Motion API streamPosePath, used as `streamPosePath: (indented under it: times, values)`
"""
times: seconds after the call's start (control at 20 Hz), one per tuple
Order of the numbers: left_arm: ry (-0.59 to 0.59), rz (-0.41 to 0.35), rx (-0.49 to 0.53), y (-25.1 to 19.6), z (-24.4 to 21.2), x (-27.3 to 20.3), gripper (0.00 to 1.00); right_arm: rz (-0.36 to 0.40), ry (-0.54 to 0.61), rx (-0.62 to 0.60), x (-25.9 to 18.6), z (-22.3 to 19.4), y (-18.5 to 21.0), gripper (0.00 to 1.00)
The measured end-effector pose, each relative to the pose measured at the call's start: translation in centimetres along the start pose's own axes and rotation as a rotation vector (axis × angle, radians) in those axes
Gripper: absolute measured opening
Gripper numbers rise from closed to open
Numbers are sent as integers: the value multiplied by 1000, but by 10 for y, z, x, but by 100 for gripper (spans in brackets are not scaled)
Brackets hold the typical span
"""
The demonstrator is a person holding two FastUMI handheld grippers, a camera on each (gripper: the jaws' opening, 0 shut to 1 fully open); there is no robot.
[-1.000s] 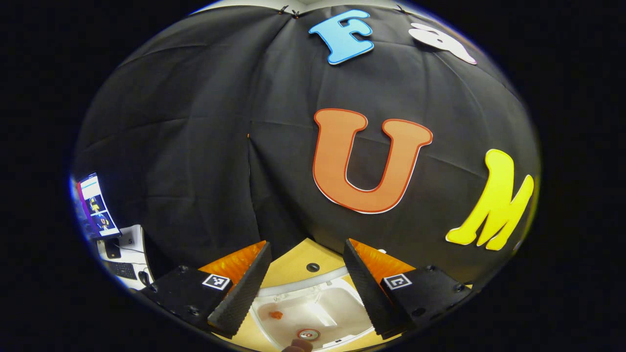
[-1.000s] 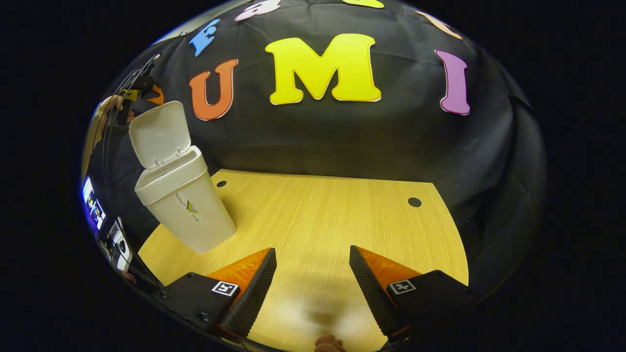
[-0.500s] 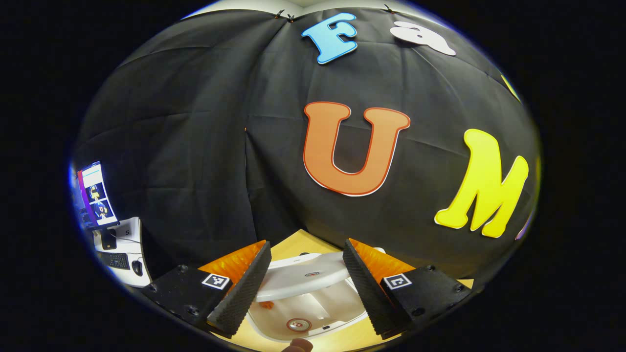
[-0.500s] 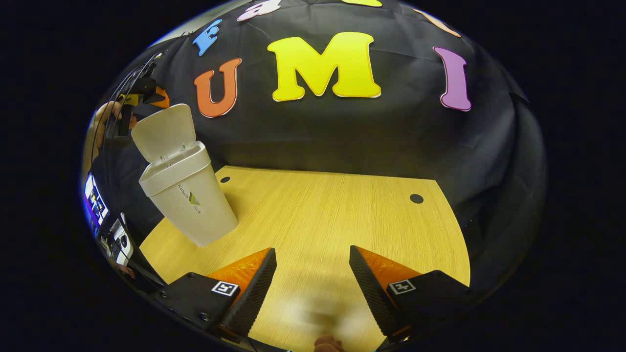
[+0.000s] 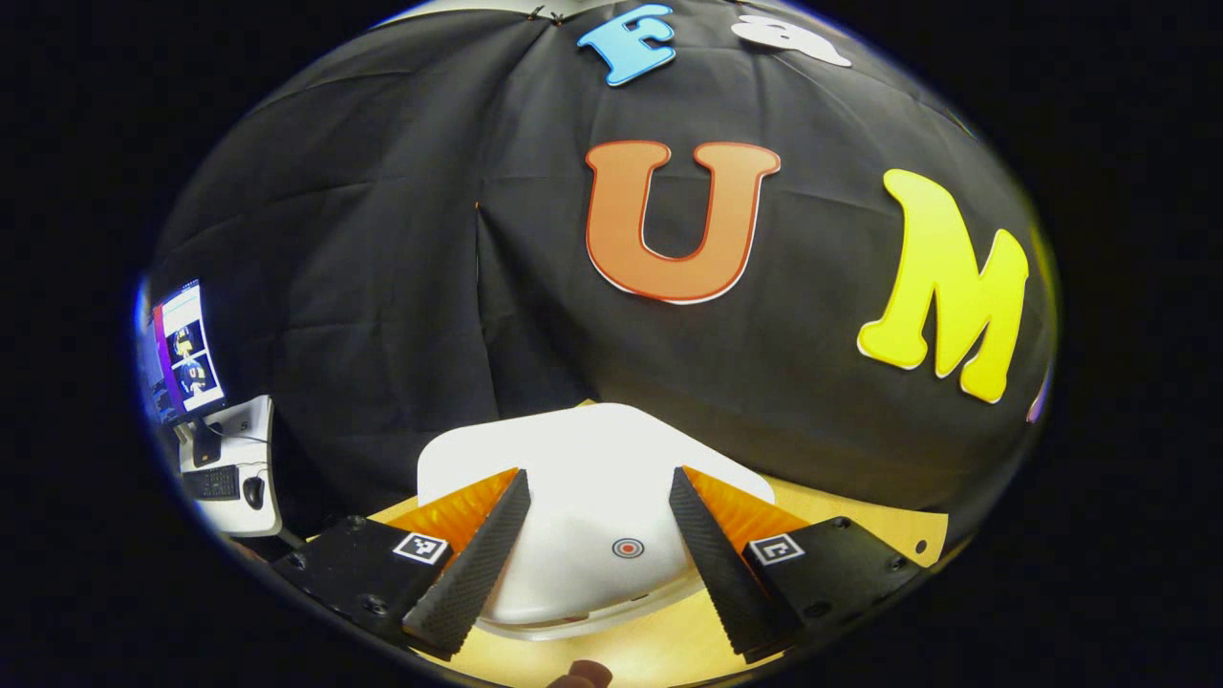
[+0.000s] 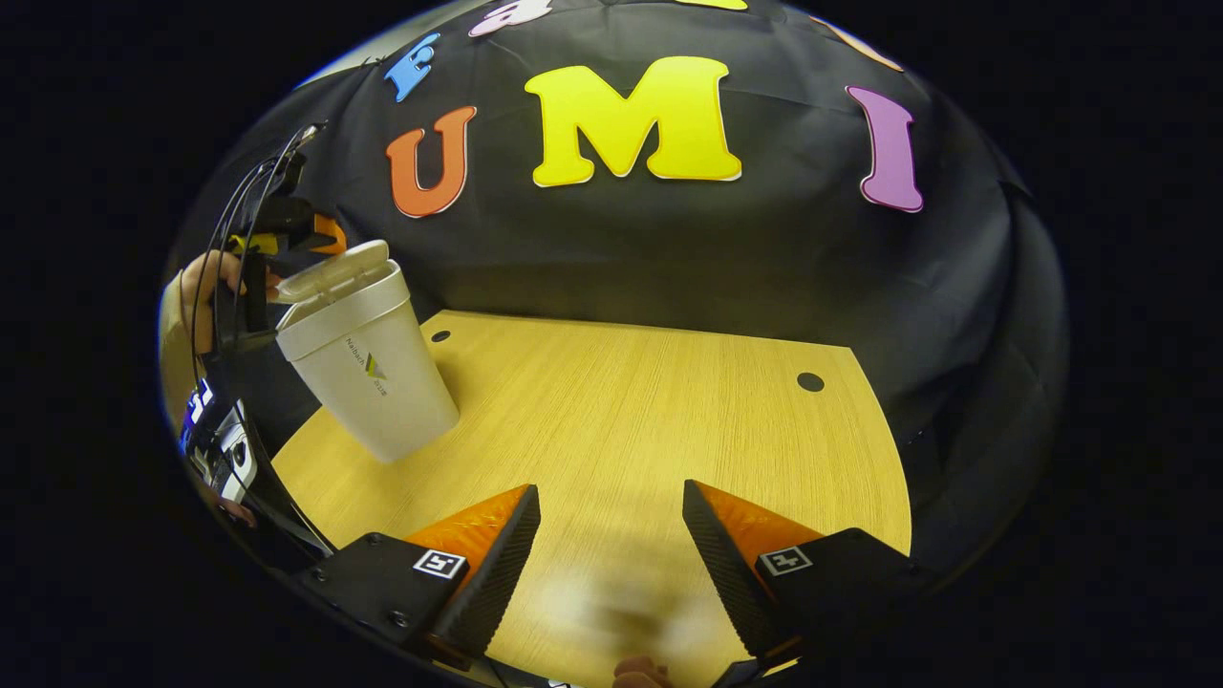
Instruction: Press the lid of the desktop garbage bin to open it, pick up the crumpled paper on the desktop and throw it into the bin, then pick up the pop can on the desktop and drop it into the bin, and finally close the garbage bin lid.
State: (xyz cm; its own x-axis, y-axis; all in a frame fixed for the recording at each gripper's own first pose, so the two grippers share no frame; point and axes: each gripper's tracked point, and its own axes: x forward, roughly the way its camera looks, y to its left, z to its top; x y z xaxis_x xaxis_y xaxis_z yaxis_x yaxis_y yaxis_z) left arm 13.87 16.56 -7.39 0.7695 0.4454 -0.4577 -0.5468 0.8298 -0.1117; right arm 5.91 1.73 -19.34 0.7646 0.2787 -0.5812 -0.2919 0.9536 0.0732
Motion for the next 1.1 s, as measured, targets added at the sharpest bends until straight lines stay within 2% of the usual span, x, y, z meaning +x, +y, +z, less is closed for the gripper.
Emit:
streamPosePath:
  times: [0.15, 0.3, 0.35, 0.8, 1.0, 1.1]
  values:
    - [-5, 10, 17, 1, -8, 3, 98, 7, 10, -10, 3, -3, -1, 95]
    - [52, 15, 40, 2, -25, 7, 98, 22, 22, -24, 6, -8, 2, 95]
    - [14, 16, 58, 1, -19, 7, 98, 28, 30, -27, 7, -11, 3, 94]
    - [-29, 81, 76, -2, -34, 10, 99, 69, 64, -14, 19, -28, 10, 95]
    - [-161, 88, 107, -3, -28, 8, 99, 81, 67, 3, 20, -32, 14, 95]
    - [-184, 83, 141, -2, -25, 5, 99, 82, 59, 1, 17, -28, 15, 94]
